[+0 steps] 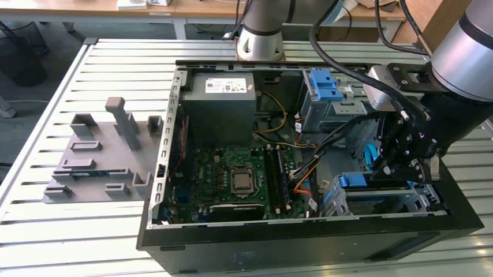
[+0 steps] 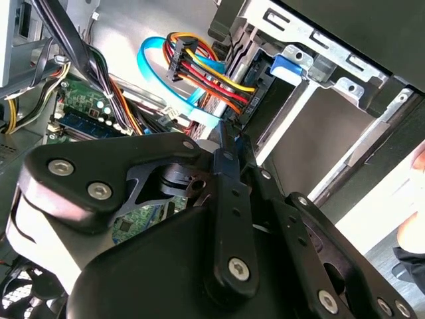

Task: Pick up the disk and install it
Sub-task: 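Insert the second disk wire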

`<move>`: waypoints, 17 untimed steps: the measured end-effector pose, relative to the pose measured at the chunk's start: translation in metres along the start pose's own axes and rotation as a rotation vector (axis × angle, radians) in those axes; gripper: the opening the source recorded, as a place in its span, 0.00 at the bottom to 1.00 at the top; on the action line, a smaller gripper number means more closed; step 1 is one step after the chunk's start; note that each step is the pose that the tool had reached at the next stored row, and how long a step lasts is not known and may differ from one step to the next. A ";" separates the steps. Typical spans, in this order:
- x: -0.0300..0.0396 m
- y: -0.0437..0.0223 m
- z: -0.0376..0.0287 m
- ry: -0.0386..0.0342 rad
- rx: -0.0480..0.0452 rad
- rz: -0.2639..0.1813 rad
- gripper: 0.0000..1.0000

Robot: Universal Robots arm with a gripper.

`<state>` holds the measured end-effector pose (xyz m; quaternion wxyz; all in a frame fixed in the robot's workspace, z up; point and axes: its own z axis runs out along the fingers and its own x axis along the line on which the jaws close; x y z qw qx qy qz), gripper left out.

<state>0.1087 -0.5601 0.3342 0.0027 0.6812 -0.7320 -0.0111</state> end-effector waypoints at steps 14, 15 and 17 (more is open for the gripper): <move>0.0023 -0.0013 0.0035 -0.0014 -0.0014 0.000 0.16; 0.0023 -0.0013 0.0035 -0.0013 -0.0014 0.000 0.16; 0.0024 -0.0013 0.0035 -0.0013 -0.0014 0.000 0.16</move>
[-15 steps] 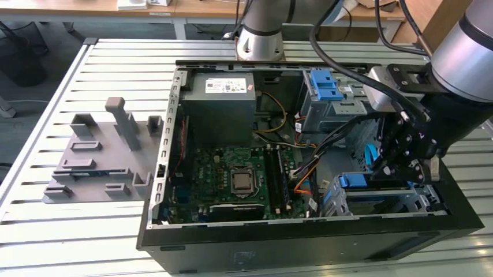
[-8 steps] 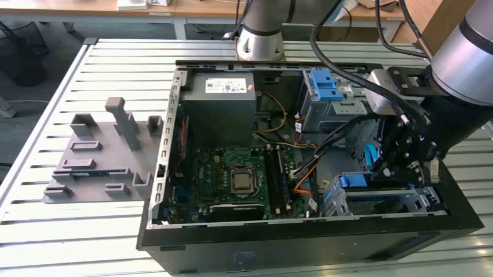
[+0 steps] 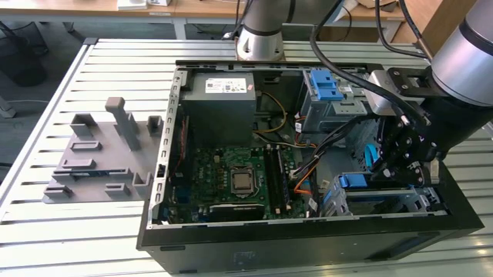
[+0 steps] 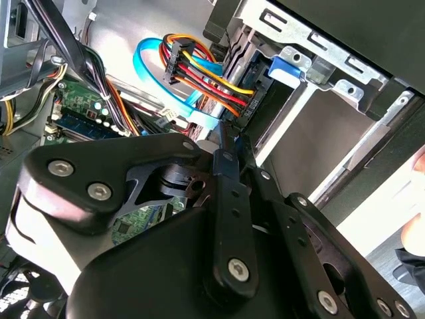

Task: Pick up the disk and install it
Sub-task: 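Insert the second disk wire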

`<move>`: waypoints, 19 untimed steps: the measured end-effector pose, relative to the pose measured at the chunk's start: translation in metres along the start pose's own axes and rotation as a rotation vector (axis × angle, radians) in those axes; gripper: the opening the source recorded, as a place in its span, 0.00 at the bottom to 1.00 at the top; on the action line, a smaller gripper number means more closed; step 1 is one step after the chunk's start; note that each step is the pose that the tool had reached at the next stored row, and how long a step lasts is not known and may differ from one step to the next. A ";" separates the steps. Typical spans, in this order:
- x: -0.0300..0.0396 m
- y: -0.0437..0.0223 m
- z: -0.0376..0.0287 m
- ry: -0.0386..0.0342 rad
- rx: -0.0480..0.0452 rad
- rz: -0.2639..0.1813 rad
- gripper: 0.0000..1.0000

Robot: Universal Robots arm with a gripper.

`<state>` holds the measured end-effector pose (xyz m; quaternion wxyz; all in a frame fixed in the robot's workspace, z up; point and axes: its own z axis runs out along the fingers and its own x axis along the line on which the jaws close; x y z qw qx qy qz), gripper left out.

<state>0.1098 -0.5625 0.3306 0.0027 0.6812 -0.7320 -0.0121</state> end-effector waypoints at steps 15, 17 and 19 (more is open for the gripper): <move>0.0001 0.0000 -0.0038 -0.0001 0.0000 0.000 0.23; 0.0001 0.0001 -0.0052 0.0000 0.0000 0.000 0.23; 0.0000 0.0001 -0.0066 -0.0001 0.0000 0.000 0.23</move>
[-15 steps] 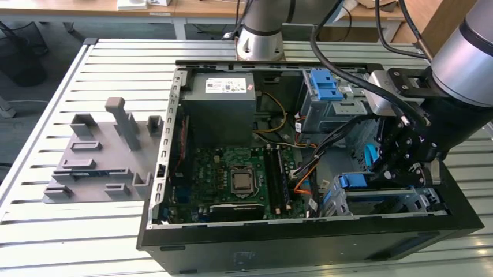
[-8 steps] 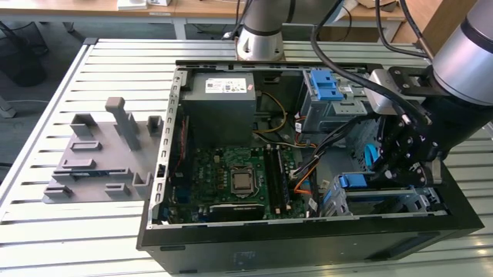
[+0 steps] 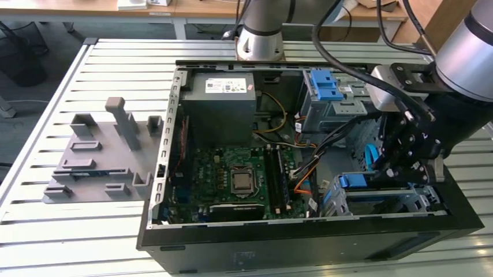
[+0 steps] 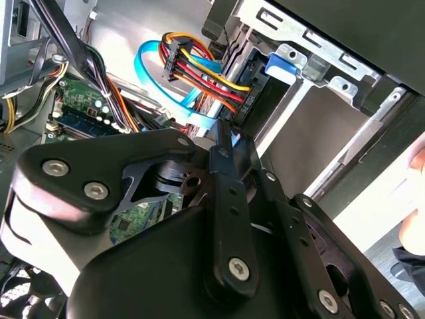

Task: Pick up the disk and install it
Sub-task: 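Insert the second disk wire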

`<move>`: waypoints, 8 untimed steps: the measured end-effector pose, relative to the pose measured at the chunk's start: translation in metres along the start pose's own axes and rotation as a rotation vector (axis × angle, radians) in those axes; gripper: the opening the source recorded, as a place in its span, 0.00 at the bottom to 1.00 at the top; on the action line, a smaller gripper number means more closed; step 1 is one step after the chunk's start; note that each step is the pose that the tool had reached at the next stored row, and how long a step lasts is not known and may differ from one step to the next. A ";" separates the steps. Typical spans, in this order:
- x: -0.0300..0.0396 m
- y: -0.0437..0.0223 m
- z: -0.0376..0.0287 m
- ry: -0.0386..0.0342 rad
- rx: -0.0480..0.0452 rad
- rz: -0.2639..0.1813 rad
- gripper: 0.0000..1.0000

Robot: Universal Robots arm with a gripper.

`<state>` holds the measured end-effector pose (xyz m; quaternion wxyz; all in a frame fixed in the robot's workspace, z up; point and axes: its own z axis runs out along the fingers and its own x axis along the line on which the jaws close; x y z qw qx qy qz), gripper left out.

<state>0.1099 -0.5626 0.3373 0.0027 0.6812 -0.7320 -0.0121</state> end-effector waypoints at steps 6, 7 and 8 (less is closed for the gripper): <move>-0.0001 0.0001 -0.0056 -0.0001 -0.0001 0.000 0.23; -0.0001 0.0002 -0.0068 0.0000 -0.0001 0.000 0.23; -0.0001 0.0002 -0.0075 -0.0002 -0.0002 0.000 0.23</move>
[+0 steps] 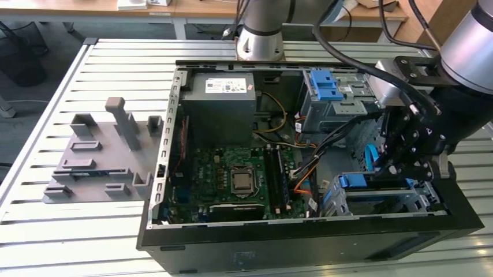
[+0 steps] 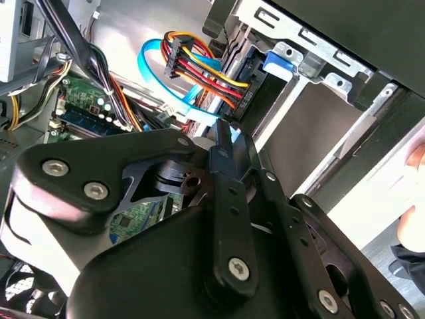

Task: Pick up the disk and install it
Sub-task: 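Insert the second disk wire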

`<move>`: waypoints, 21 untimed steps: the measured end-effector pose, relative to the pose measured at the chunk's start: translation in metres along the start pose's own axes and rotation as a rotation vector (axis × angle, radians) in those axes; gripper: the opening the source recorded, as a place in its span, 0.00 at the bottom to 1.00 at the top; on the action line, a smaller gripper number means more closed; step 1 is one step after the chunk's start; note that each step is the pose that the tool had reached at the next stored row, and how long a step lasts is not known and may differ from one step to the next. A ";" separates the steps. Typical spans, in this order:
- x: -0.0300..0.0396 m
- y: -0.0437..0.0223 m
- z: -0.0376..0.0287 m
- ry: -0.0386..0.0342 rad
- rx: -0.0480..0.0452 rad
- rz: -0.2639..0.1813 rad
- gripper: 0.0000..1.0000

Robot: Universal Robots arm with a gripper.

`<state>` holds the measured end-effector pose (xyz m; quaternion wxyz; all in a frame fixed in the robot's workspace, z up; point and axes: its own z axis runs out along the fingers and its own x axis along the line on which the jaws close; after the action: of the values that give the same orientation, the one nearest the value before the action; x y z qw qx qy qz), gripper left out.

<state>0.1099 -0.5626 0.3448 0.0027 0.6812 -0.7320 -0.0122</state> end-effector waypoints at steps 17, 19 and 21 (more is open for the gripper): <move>0.0000 -0.0017 0.0096 0.0030 0.0000 0.000 0.11; 0.0000 -0.0024 0.0109 0.0033 -0.0001 0.000 0.11; 0.0000 -0.0025 0.0112 0.0034 0.0000 0.000 0.11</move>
<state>0.1121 -0.5626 0.3336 0.0040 0.6811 -0.7321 -0.0110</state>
